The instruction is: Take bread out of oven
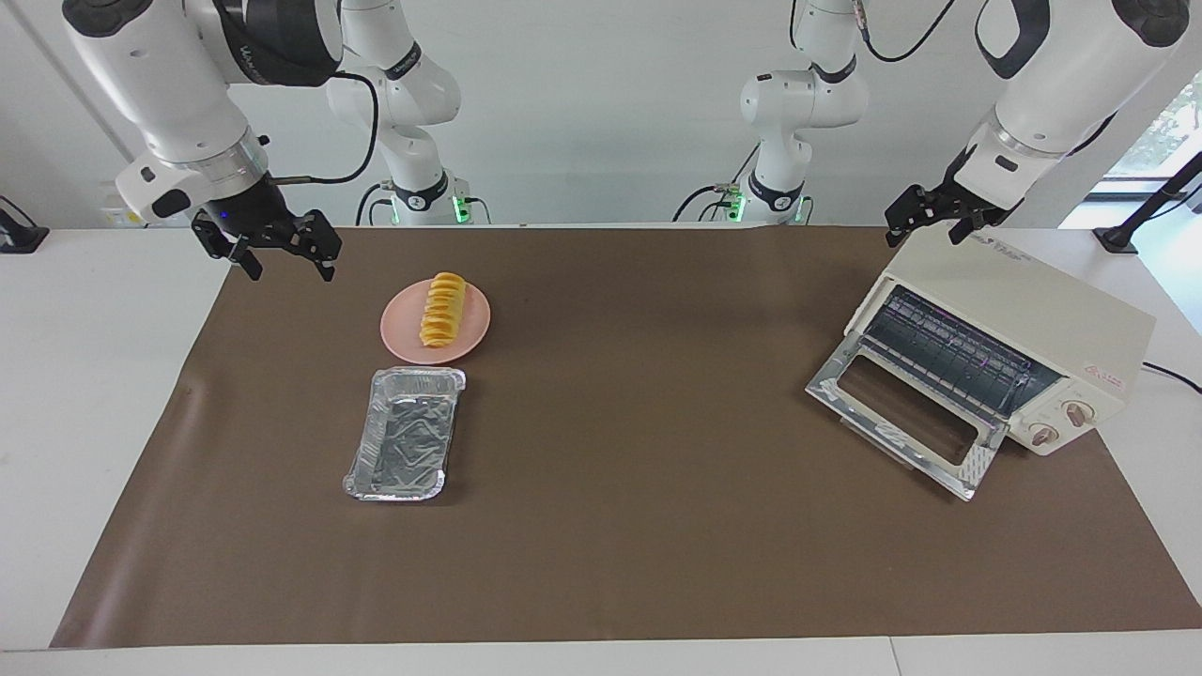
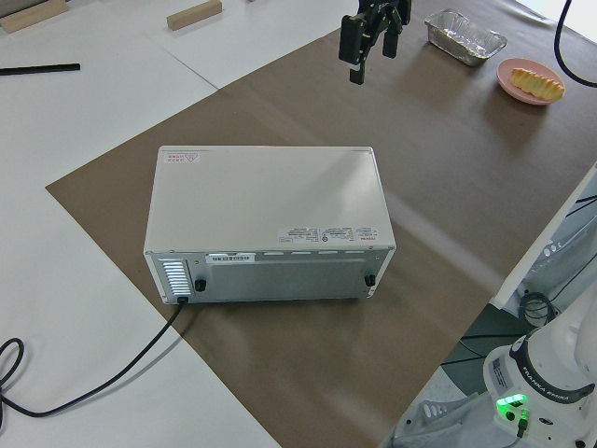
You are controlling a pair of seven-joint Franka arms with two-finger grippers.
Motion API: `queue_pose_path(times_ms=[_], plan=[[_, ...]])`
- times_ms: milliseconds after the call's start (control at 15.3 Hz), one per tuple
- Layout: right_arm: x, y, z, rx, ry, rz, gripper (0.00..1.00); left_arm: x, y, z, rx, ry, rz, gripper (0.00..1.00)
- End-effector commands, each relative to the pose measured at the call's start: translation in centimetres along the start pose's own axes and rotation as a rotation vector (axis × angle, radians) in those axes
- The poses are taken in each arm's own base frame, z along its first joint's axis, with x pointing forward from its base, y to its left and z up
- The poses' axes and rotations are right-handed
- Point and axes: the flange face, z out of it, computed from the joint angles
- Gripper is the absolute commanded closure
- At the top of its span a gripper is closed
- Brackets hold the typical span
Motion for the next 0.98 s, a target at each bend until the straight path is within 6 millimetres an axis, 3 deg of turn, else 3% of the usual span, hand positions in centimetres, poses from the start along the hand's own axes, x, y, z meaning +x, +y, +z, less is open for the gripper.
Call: queue_pose_path(times_ms=[0, 917], plan=[[0.01, 0.73, -0.25, -0.016, -0.003, -0.006, 0.0, -0.34, -0.31, -0.4, 0.006, 0.007, -0.002, 0.0], [-0.33, 1.22, -0.18, -0.012, -0.017, 0.0, 0.0, -0.34, -0.23, -0.4, 0.007, 0.007, 0.0, 0.0]])
